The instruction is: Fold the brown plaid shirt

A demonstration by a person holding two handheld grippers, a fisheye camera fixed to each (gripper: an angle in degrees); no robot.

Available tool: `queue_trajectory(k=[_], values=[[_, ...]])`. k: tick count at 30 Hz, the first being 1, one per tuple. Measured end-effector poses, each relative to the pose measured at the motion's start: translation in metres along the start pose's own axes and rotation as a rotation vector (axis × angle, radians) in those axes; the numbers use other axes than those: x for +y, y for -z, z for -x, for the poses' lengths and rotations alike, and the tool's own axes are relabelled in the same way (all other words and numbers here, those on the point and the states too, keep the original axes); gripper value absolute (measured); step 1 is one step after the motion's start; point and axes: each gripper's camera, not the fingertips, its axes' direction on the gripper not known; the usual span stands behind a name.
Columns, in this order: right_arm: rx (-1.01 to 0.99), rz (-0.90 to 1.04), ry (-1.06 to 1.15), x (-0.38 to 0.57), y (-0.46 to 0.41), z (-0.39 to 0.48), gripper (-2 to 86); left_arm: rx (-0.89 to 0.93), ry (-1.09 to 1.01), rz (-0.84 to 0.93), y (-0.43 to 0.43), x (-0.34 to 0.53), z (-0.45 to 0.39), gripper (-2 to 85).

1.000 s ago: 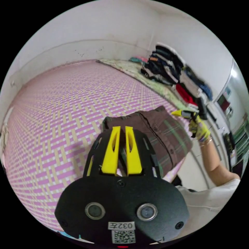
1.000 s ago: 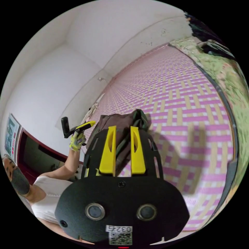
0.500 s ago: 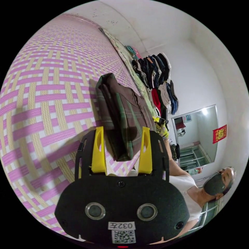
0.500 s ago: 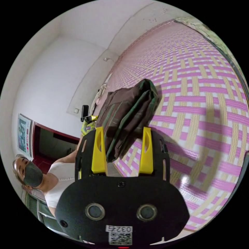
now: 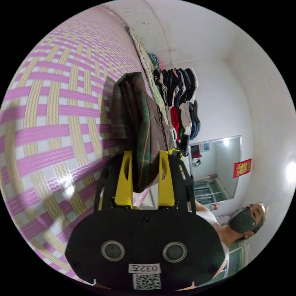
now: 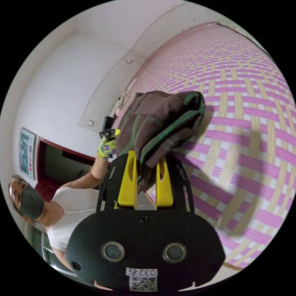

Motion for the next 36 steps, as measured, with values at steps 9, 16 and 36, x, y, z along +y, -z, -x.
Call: queue_trajectory(k=[9, 16, 36], values=[[-0.153, -0.216, 0.1, 0.053, 0.056, 0.006, 7.5, 0.275, -0.04, 0.005, -0.006, 0.011, -0.003, 4.0], [0.076, -0.414, 0.348, 0.08, 0.212, 0.101, 7.4, 0.402, -0.355, 0.054, -0.089, -0.058, -0.142, 4.0], [0.414, -0.872, -0.262, 0.162, 0.464, -0.045, 10.0, 0.226, -0.361, 0.169, -0.553, -0.17, -0.262, 6.6]])
